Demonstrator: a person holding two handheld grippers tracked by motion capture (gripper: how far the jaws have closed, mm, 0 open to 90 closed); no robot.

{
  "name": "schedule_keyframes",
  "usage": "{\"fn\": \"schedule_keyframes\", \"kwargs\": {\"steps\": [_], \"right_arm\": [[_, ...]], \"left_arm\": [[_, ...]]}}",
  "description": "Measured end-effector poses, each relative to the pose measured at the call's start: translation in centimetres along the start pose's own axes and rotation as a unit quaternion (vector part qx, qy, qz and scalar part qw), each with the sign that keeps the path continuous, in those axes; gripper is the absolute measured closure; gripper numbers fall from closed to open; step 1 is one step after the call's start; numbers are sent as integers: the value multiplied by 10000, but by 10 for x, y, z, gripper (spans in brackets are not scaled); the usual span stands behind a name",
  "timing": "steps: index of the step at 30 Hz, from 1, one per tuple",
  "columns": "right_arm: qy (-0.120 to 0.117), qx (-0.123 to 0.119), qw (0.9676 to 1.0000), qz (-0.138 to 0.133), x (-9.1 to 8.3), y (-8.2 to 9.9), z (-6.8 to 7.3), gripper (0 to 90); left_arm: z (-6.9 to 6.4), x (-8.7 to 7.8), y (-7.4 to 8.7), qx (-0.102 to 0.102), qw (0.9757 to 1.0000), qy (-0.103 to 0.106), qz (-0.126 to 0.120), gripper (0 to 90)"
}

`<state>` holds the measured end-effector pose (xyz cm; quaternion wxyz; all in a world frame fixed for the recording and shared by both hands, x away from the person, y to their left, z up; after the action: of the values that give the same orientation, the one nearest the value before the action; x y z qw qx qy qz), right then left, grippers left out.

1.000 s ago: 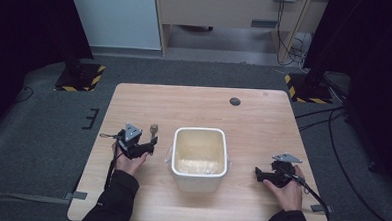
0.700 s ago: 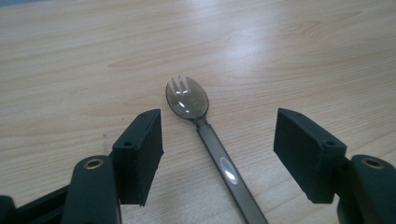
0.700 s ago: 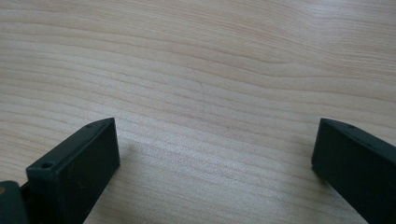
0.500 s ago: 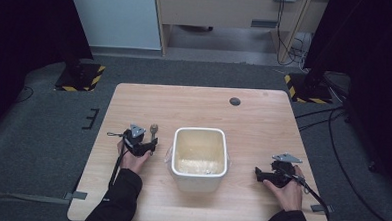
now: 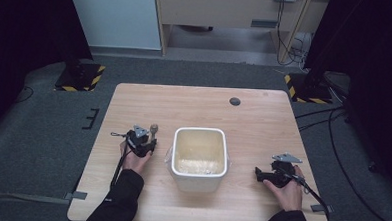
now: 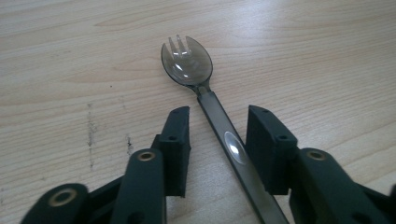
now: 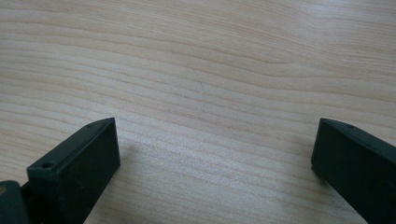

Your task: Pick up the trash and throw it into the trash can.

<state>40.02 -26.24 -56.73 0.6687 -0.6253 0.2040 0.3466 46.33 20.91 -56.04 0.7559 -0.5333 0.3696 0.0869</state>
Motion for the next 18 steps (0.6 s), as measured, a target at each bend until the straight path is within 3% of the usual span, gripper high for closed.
{"fn": "schedule_keyframes", "kwargs": {"steps": [7,18], "right_arm": [[-2,2,10000,1,0,0,0,12],[-10,0,10000,2,0,0,0,13]], "left_arm": [[1,-1,1,-2,10000,62,-25,787],[5,-6,2,20,10000,78,14,793]]}}
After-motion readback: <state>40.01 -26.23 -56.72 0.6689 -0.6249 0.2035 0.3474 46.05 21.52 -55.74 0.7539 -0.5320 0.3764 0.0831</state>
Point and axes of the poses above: each handheld gripper's, and its own axes: x roughly forward along the jaws, y roughly out of its underside, z roughly to its left, the point moved 4 cm from there along x, roughly forward along the jaws, and after that the axes turned 11 degrees about x, right-handed, at the moved point
